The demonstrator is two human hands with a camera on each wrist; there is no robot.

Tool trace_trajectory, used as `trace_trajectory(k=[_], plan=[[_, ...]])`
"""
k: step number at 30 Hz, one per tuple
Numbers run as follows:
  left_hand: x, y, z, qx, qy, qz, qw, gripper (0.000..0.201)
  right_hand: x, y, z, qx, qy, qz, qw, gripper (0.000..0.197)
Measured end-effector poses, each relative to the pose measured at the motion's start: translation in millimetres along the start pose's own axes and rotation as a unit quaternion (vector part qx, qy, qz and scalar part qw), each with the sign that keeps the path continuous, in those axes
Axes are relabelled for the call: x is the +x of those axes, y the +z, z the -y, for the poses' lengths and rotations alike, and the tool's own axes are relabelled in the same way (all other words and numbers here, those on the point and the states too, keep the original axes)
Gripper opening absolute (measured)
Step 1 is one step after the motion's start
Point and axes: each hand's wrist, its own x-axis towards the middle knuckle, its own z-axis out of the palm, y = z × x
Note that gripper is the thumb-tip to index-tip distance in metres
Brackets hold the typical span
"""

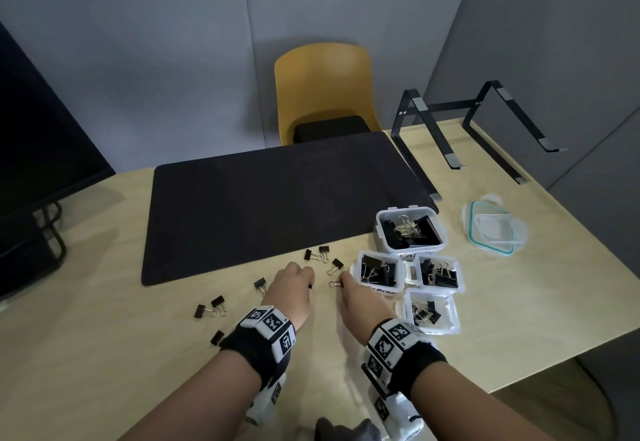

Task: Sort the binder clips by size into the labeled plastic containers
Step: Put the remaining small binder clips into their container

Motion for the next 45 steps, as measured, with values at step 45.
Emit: trace_trajectory(k=[45], plan=[[-19,23,-141,-0.140,0.131,0.032,0.981,0.033,-52,-87,-131,0.112,0.053,-0.018,0.992,0.016]])
